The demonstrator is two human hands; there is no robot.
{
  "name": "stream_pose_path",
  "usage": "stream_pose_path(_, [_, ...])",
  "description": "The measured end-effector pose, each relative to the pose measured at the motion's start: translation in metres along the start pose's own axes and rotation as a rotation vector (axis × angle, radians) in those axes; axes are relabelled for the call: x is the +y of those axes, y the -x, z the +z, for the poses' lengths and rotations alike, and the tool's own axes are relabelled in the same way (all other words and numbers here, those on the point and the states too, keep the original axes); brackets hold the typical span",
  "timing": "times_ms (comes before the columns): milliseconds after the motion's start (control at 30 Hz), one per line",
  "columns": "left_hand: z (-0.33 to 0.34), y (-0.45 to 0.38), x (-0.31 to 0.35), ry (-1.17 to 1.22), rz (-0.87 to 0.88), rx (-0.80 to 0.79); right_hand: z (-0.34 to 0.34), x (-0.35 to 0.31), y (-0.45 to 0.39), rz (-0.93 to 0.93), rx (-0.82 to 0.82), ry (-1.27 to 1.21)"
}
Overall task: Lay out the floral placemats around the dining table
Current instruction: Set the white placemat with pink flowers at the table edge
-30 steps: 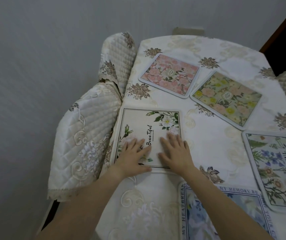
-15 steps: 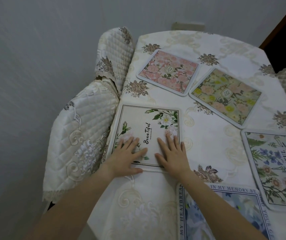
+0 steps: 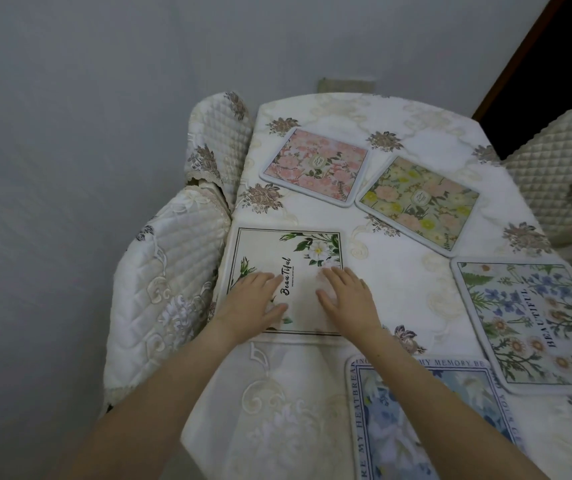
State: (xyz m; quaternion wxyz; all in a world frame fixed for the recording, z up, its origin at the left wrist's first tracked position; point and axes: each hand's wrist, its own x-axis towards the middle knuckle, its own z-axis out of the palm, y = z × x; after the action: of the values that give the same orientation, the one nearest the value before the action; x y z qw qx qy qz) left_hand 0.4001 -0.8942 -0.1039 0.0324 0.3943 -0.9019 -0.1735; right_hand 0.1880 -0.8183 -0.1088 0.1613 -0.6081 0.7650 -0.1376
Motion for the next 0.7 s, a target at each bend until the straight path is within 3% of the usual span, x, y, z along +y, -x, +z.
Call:
stream_pose_path(333, [-0.086,0.007,0.091,0.046,0.248,0.253,-0.102,-0.016,0.091,0.074,0.255,0.024])
stream_pose_path(567, [-0.081,0.051,0.165,0.096,0.336,0.237,-0.136,0.013,0.209,0.239,0.376,0.011])
stream_pose_path(700, [-0.053,0.089,0.200,0.247,0.250,0.198,-0.133,0.043,0.288,0.400,0.432,-0.055])
